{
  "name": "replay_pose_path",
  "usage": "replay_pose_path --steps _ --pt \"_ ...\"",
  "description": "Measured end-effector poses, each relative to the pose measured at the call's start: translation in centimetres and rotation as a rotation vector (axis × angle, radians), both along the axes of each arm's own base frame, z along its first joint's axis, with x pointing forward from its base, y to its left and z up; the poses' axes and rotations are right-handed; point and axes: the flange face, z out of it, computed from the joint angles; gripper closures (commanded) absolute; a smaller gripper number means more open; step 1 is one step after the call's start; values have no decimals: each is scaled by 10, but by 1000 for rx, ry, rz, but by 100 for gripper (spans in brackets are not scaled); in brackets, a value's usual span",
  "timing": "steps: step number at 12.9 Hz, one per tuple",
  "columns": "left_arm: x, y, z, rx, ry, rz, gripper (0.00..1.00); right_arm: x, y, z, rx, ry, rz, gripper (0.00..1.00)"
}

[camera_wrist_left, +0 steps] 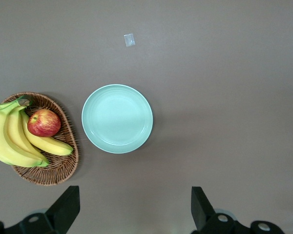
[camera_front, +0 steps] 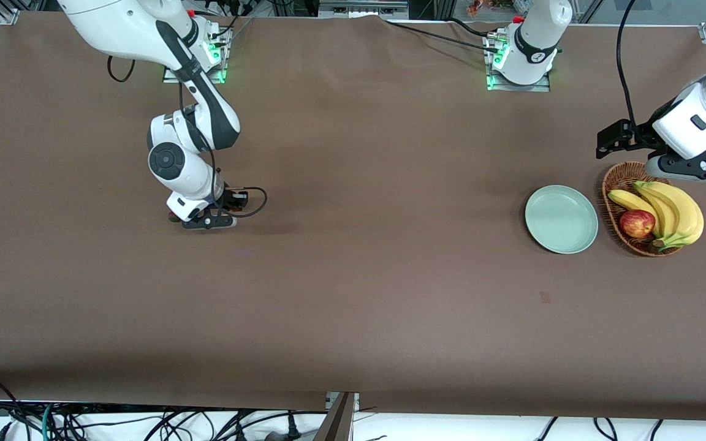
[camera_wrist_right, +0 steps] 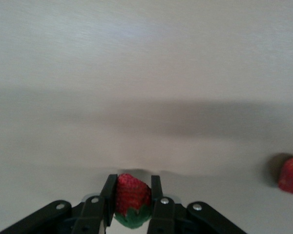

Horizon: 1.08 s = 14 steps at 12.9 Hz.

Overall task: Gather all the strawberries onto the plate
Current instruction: 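Carry the strawberry to mid-table and release it with the right gripper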

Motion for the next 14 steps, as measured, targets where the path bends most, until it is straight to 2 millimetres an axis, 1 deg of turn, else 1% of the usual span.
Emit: replay_pose_path --steps 2,3,4,6,7,8,10,12,13,14 --pt "0 0 -1 0 1 0 0 8 20 20 12 -7 -23 92" --pt "0 0 -1 0 1 0 0 14 35 33 27 -23 -39 92" --pt "0 0 -1 0 1 0 0 19 54 47 47 -41 -63 91" --pt "0 0 -1 0 1 0 0 27 106 68 95 -66 -129 91" --pt "0 0 -1 0 2 0 0 29 137 72 120 -71 -175 91" --pt "0 0 -1 0 2 0 0 31 171 72 143 -70 -221 90" --pt "1 0 -2 0 3 0 0 25 249 59 189 -51 -334 90" --pt "1 0 -2 0 3 0 0 8 317 46 253 -42 -459 88" --pt "1 0 -2 0 3 0 0 -3 346 40 306 -50 -522 87" --pt "1 0 -2 0 3 0 0 -17 369 34 358 -57 -572 86"
